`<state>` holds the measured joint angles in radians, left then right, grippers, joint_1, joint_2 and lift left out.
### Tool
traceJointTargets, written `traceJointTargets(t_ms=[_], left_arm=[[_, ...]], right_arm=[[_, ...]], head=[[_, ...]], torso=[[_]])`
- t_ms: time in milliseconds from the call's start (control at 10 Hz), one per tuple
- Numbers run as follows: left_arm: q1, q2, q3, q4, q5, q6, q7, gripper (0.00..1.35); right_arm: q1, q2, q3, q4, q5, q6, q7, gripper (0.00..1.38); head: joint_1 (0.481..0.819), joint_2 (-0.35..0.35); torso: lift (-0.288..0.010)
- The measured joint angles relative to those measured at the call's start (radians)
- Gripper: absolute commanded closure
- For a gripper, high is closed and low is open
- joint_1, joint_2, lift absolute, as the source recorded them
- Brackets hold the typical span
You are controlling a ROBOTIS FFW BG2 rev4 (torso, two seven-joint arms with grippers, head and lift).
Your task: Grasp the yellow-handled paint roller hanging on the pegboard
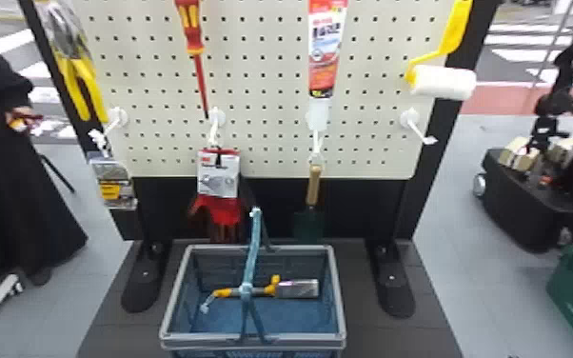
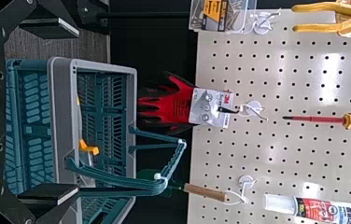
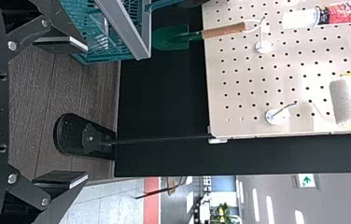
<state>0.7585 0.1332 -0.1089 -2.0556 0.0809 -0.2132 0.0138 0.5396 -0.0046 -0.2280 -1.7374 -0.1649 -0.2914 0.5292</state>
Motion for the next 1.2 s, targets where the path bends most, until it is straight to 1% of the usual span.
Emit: traceJointTargets(t_ms=[600,700,800,900,1100,1200], left_arm=[[-0.001,0.004,-0.003,0.005,0.006,0.004,-0.005,0.14],[0.0,0.005,-0.002,0.005,0.009,0.005,-0.005,0.14],[-0.002,0.008,-0.002,0.006,0.011,0.007,-0.005,0.14],[-0.008,0.013,-0.004,0.007,0.012,0.008,-0.005,0.14],[-0.02,0.021,-0.01,0.012,0.02,0.016,-0.006,0.14],[-0.022,0.023,-0.011,0.012,0.023,0.021,-0.009,0.14]], right_arm=[[0.003,0.0,-0.01,-0.036,0.001,0.022,-0.003,0.3],[-0.007,0.0,-0.012,-0.063,0.002,0.059,-0.002,0.29],[-0.037,0.0,-0.018,-0.111,0.002,0.118,0.006,0.28],[-0.08,-0.006,-0.021,-0.158,0.002,0.181,0.025,0.28],[-0.186,-0.054,-0.03,-0.22,-0.032,0.304,0.109,0.28],[-0.25,-0.069,-0.059,-0.269,-0.012,0.373,0.158,0.28]], head=[[0.549,0.0],[0.549,0.0],[0.549,0.0],[0.549,0.0],[0.549,0.0],[0.549,0.0]], torso=[[-0.1],[-0.1],[-0.1],[-0.1],[-0.1],[-0.1]])
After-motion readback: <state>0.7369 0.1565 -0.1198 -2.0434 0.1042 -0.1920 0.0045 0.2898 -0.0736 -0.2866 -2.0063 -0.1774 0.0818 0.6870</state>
